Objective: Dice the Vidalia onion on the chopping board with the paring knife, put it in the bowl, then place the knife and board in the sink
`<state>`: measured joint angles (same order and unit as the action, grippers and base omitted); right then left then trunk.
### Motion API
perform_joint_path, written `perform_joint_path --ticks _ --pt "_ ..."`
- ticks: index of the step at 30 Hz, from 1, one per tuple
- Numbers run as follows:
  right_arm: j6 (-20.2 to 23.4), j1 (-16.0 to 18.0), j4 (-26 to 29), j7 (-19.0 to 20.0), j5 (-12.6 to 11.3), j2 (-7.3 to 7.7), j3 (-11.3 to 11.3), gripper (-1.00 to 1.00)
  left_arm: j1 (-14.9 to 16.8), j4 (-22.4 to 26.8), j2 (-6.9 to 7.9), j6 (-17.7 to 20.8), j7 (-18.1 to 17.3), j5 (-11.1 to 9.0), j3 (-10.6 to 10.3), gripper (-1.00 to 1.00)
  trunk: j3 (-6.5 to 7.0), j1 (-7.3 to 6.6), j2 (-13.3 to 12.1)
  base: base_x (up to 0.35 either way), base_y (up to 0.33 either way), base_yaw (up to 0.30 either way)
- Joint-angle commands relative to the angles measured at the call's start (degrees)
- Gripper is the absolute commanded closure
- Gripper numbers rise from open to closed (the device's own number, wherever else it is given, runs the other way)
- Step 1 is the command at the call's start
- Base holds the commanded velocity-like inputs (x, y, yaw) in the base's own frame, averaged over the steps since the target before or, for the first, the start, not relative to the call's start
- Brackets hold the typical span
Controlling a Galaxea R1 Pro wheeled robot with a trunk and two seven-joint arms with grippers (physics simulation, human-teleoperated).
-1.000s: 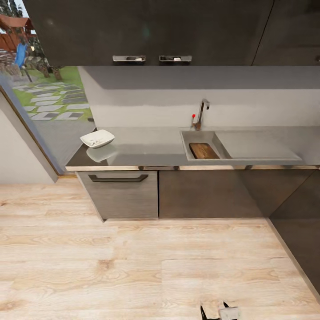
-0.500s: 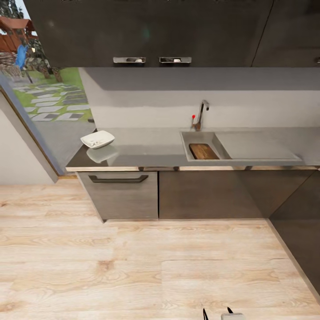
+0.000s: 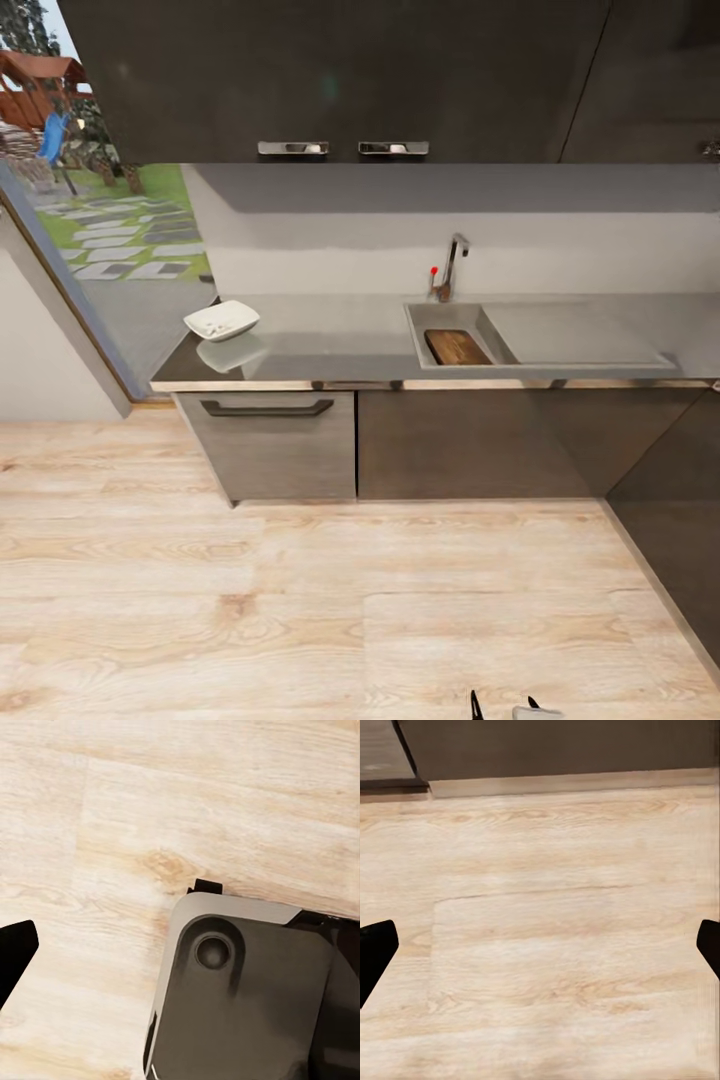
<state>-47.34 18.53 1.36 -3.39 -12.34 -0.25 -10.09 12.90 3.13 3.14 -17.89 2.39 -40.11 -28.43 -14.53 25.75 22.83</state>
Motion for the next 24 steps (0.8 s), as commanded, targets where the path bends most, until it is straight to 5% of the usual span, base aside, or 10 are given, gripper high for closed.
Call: perform_joint_path --ticks 1,24 --pt "-0.1 0.0 -0.1 -0.3 -0.5 0.02 -0.5 -1.0 0.0 0.0 0.02 -0.1 0.2 -0.2 -0.5 -1.0 -0.01 0.03 0.1 0.0 0.0 0.0" --pt "-0.1 0.0 -0.2 -0.4 -1.0 0.09 -0.6 -1.0 0.0 -0.3 0.04 -0.2 0.3 -0.2 -0.5 -1.0 2.05 0.03 0.1 0.0 0.0 0.0"
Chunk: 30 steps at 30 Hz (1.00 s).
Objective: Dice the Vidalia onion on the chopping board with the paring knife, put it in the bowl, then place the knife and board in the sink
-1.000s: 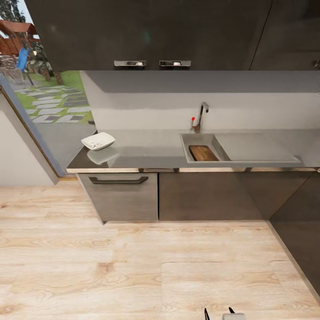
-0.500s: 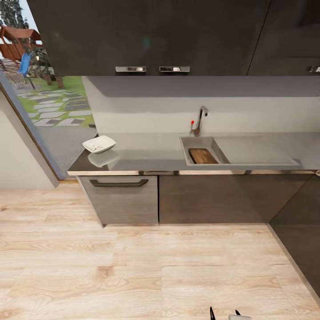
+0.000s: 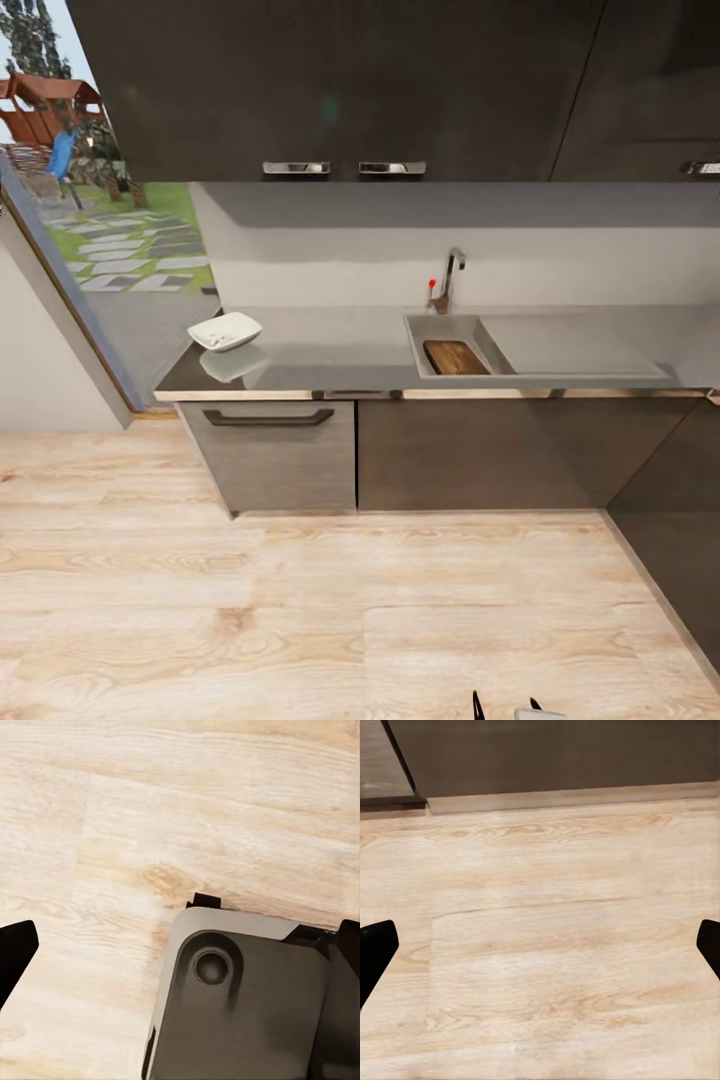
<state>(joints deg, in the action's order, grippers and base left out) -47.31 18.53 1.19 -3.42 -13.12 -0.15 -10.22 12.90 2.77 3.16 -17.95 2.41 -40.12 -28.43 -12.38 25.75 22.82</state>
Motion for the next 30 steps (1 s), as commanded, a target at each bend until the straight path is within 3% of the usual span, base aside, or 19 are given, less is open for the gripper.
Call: perform_joint_path --ticks 1,30 --pt "-0.1 0.0 0.0 -0.3 -0.2 -0.02 -0.5 -1.0 0.0 0.0 0.01 -0.1 0.2 -0.2 -0.5 -1.0 -0.01 0.03 0.1 0.0 0.0 0.0" --pt "-0.2 0.0 0.0 -0.3 -0.2 -0.07 -0.6 -1.0 0.0 0.0 -0.17 -0.1 0.2 -0.2 -0.6 -1.0 2.58 0.03 0.1 0.0 0.0 0.07"
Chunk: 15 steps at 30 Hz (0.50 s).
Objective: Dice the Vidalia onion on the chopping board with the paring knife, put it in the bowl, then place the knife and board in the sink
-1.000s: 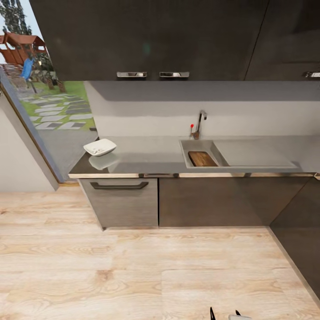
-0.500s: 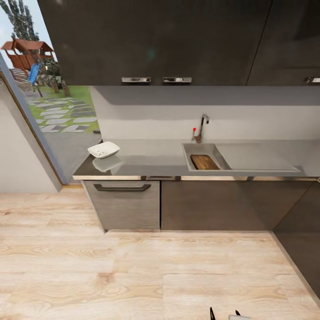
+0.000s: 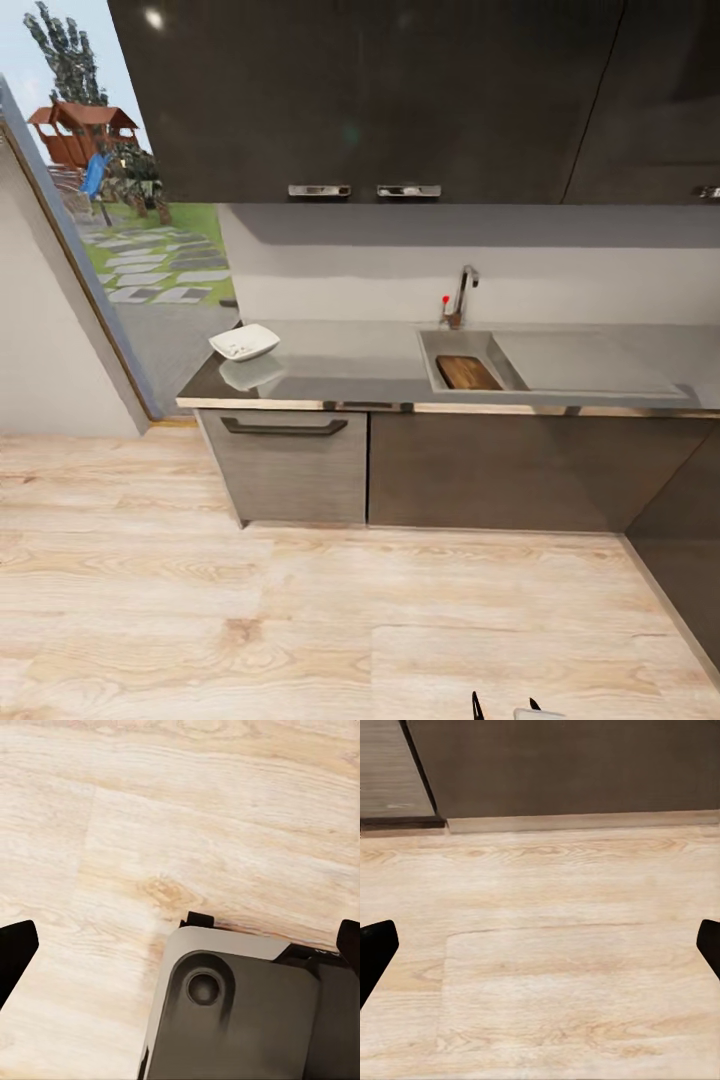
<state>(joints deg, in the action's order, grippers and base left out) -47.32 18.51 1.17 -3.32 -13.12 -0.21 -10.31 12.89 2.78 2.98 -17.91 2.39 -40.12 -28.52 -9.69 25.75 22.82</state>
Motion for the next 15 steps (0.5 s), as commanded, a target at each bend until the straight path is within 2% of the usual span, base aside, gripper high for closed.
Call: perform_joint_path --ticks 1,15 --pt "-0.1 0.0 0.0 -0.4 -0.2 -0.02 -0.5 -1.0 0.0 0.0 0.01 -0.1 0.2 -0.2 -0.5 -1.0 -0.02 0.03 0.1 0.0 0.0 0.078" --pt "-0.1 0.1 0.0 -0.4 -0.2 0.03 -0.4 -1.0 0.0 0.0 0.01 -0.1 0.2 -0.2 -0.5 -1.0 0.99 0.03 0.1 0.0 0.0 0.059"
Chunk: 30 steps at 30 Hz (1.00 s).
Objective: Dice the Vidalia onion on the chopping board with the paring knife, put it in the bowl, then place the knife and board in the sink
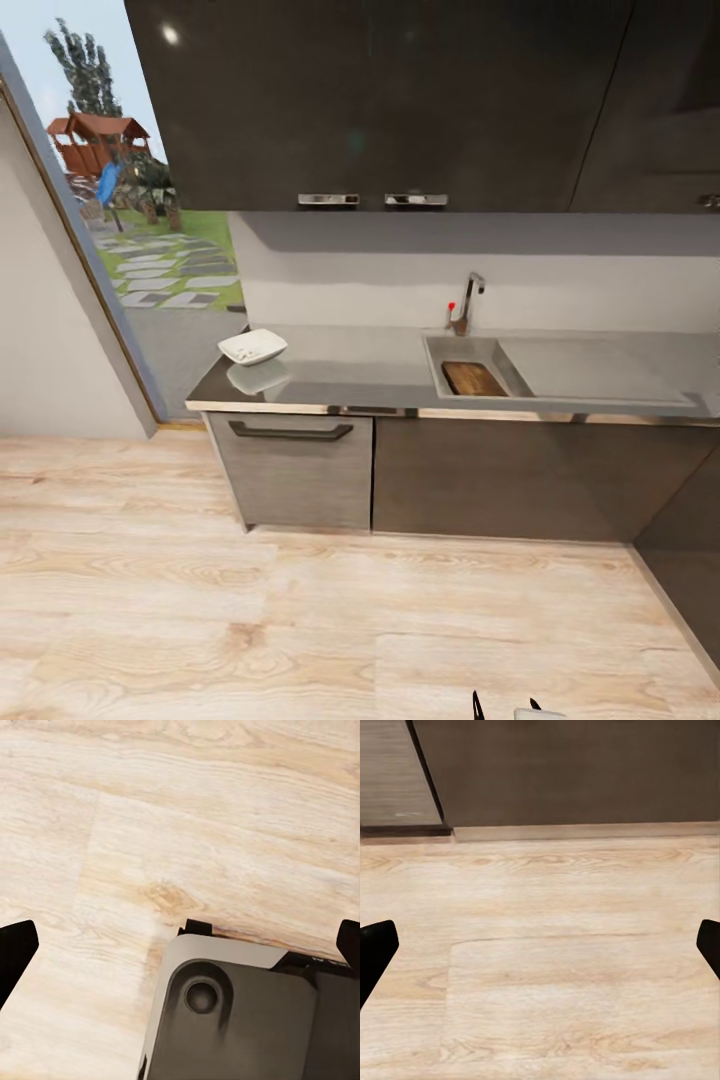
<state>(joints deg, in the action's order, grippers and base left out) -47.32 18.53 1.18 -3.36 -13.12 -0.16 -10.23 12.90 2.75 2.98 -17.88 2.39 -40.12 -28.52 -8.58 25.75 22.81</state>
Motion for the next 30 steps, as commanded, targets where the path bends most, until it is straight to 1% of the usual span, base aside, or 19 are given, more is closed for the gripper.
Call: perform_joint_path --ticks 1,6,8,9,10,13,14,16,17,18,19,20,21,22,24,25,27,30 --pt "-0.1 0.0 0.0 -0.3 -0.2 -0.01 -0.5 -1.0 0.0 0.0 0.01 -0.1 0.2 -0.2 -0.5 -1.0 -0.1 0.03 0.1 0.0 0.0 -0.039" --pt "0.0 0.0 -0.1 -0.5 -0.2 0.03 -0.5 -1.0 0.0 0.0 0.01 -0.1 0.2 -0.2 -0.5 -1.0 -0.03 0.03 0.1 0.0 0.0 -0.064" --pt "1.7 -0.1 -0.2 -0.5 -0.2 0.18 -0.5 -1.0 0.0 -1.6 0.01 0.0 0.2 -0.3 -0.6 -1.0 -0.02 0.03 0.1 0.0 0.0 -0.009" --pt "4.6 -1.0 -0.3 -0.5 -0.2 0.52 -0.5 -1.0 0.0 -3.8 -0.02 0.0 0.2 -0.3 -0.6 -1.0 -0.02 0.03 0.1 0.0 0.0 -0.003" --pt "8.7 -2.8 -0.4 -0.5 -0.2 0.96 -0.5 -1.0 0.0 -5.5 -0.03 0.1 0.2 -0.3 -0.6 -1.0 -0.02 0.03 0.1 0.0 0.0 -0.002" --pt "15.4 -6.2 -0.4 -0.5 -0.3 2.06 -0.5 -1.0 0.0 -6.8 0.24 0.4 0.3 -0.4 -0.6 -1.0 -0.02 0.03 0.1 0.0 0.0 0.0" --pt "18.4 -8.2 -0.4 -0.6 -0.3 2.42 -0.5 -1.0 -0.1 -7.1 0.57 0.6 0.4 -0.4 -0.6 -1.0 -0.02 0.03 0.1 0.0 0.0 0.0" --pt "23.1 -10.6 -0.4 -0.7 -0.9 2.7 -0.4 -1.0 -0.2 -7.3 0.95 0.9 0.4 -0.5 -0.6 -1.0 -0.02 0.03 0.1 0.0 0.0 0.0" --pt "25.7 -11.8 -0.4 -0.6 -1.8 2.76 -0.4 -1.0 -0.3 -7.3 1.12 1.4 0.5 -0.5 -0.6 -1.0 -0.02 0.03 0.1 0.0 0.0 0.0" --pt "29.0 -13.4 -0.4 -0.5 -4.3 2.84 -0.4 -1.0 -0.3 -7.4 1.28 3.1 0.5 -0.5 -0.6 -1.0 -0.02 0.03 0.1 0.0 0.0 0.0" --pt "30.7 -14.1 -0.4 -0.3 -6.6 2.91 -0.4 -1.0 -0.4 -7.4 1.34 4.8 0.5 -0.5 -0.6 -1.0 -0.02 0.03 0.1 0.0 0.0 0.0" --pt "33.0 -14.9 -0.4 -0.2 -10.0 3.0 -0.4 -1.0 -0.4 -7.4 1.38 8.0 0.6 -0.5 -0.6 -1.0 -0.02 0.03 0.1 0.0 0.0 0.0" --pt "34.7 -15.1 -0.4 -0.2 -12.1 3.23 -0.4 -1.0 -0.4 -7.4 1.43 10.1 0.6 -0.5 -0.5 -1.0 -0.02 0.03 0.1 0.0 0.0 0.0" --pt "38.0 -15.4 -0.4 -0.1 -14.4 3.79 -0.4 -1.0 -0.4 -7.4 1.67 12.5 0.9 -0.5 -0.5 -1.0 -0.02 0.03 0.1 0.0 0.0 0.0" --pt "43.4 -15.5 -0.2 -0.3 -16.3 4.23 -0.5 -1.0 -0.4 -7.4 2.1 14.9 1.3 -0.5 -0.5 -1.0 -0.02 0.03 0.1 0.0 0.0 0.0" --pt "44.6 -15.6 -0.2 -0.4 -16.6 4.25 -0.5 -1.0 -0.4 -7.3 2.06 15.7 1.4 -0.5 -0.5 -1.0 -0.02 0.03 0.1 0.0 0.0 0.0" --pt "45.8 -15.6 0.0 -0.6 -17.0 4.2 -0.5 -1.0 -0.4 -7.3 1.95 16.7 1.4 -0.5 -0.5 -1.0 -0.02 0.03 0.1 0.0 0.0 0.0" --pt "46.1 -15.6 0.4 -0.6 -17.3 4.2 -0.4 -1.0 -0.4 -7.2 1.34 17.0 1.2 -0.5 -0.4 -1.0 -0.02 0.03 0.1 0.0 0.0 0.0"
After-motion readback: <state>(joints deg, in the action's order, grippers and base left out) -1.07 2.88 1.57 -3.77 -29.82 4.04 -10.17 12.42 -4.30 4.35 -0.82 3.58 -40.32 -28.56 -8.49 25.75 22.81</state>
